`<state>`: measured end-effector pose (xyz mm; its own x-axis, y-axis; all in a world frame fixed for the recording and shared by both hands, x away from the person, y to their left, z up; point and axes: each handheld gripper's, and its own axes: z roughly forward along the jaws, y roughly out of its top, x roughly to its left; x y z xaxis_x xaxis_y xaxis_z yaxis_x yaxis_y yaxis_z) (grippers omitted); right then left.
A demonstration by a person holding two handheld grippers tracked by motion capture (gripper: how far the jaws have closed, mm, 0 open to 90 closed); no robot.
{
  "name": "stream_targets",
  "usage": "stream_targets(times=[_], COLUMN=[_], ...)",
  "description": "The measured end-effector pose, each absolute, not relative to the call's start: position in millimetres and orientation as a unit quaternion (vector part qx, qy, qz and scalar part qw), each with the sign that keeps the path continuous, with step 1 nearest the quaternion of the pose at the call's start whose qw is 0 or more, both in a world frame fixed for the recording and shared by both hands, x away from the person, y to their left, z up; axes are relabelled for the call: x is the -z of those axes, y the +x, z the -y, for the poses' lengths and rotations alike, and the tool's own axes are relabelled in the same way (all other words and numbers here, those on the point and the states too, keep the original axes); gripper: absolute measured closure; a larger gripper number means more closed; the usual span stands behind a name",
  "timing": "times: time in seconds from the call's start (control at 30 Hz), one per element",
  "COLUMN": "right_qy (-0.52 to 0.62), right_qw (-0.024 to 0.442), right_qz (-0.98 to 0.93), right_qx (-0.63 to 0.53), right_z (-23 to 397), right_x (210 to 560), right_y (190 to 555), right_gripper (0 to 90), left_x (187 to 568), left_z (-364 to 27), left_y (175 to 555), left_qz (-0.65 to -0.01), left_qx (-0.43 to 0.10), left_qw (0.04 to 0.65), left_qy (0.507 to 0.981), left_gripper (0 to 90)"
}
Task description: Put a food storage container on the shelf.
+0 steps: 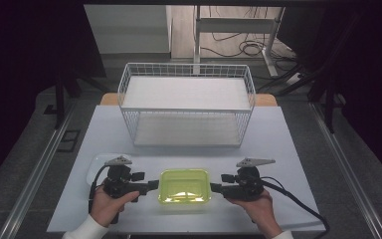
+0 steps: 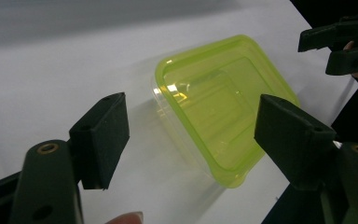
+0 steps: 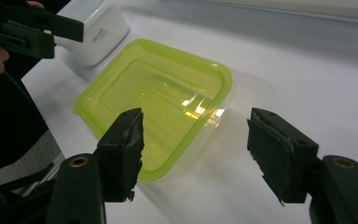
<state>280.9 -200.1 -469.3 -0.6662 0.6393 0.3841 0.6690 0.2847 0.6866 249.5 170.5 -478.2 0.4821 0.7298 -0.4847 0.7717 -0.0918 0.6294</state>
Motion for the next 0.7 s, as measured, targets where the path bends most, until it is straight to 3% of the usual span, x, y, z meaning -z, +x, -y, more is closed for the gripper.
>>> stream_targets(times=[0.7], right_qy=[-0.454], right_qw=[0.071], right_qz=[0.784], right_qx=[0.418], right_z=[188.8], right_x=[499.7], right_y=[300.2], right_gripper=[44.9], left_x=[503.3], left_z=[-153.6], left_y=[264.2], left_qz=[-0.548], left_qx=[0.083], left_qw=[0.404], left_qy=[0.727], left_gripper=[35.5])
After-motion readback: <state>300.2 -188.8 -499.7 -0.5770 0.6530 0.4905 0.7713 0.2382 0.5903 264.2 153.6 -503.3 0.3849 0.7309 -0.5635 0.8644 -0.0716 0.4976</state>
